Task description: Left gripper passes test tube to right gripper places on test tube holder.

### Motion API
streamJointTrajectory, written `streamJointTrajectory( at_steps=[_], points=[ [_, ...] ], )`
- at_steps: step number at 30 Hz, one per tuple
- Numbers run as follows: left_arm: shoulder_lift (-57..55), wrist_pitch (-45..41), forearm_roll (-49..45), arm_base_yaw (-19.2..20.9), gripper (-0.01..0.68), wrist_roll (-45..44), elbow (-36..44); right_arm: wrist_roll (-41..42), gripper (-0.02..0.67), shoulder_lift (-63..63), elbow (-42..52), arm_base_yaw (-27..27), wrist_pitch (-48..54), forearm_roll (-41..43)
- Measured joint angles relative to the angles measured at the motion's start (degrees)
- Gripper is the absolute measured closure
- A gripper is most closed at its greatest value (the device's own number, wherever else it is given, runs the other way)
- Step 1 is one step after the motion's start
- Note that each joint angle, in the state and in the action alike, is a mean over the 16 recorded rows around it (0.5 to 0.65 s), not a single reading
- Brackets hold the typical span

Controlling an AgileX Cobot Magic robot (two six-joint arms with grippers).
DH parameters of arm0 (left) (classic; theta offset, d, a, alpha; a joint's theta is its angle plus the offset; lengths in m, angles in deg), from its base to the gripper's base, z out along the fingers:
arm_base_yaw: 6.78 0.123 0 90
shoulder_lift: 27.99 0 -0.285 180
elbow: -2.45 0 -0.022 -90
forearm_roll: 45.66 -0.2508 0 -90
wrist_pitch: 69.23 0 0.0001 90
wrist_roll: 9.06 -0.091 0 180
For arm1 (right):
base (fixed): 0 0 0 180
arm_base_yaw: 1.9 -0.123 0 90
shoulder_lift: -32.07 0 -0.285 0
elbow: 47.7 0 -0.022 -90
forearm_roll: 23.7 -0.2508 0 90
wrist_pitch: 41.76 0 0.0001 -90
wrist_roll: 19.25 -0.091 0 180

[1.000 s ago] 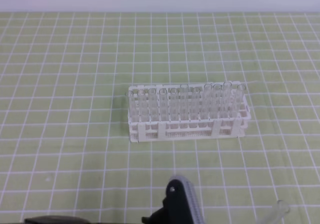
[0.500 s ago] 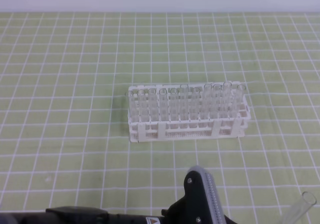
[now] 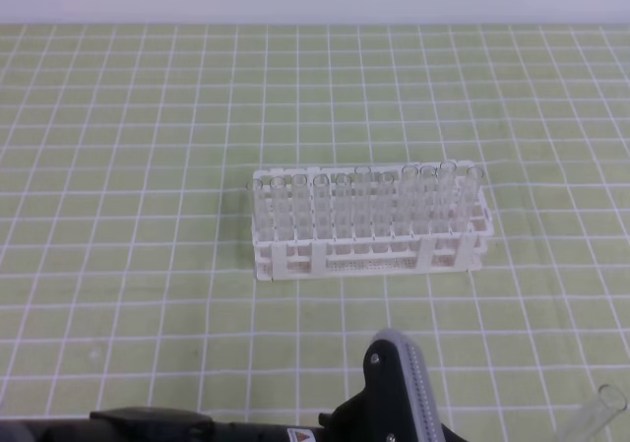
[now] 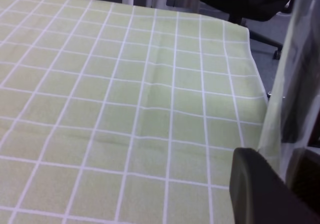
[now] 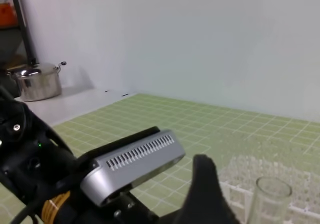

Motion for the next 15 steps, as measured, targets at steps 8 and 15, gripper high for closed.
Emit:
streamJointTrajectory(
  at_steps=[8, 15],
  points=[
    [-0.01, 0.40, -1.37, 0.00, 0.599, -0.51, -1.96, 0.00, 0.212, 0.00, 0.00, 0.00, 1.01, 1.08],
    [-0.03, 1.16, -2.37, 0.00, 0.634, -0.66, -3.84, 0.00, 0.212, 0.00, 0.00, 0.00, 1.05, 1.14]
  ],
)
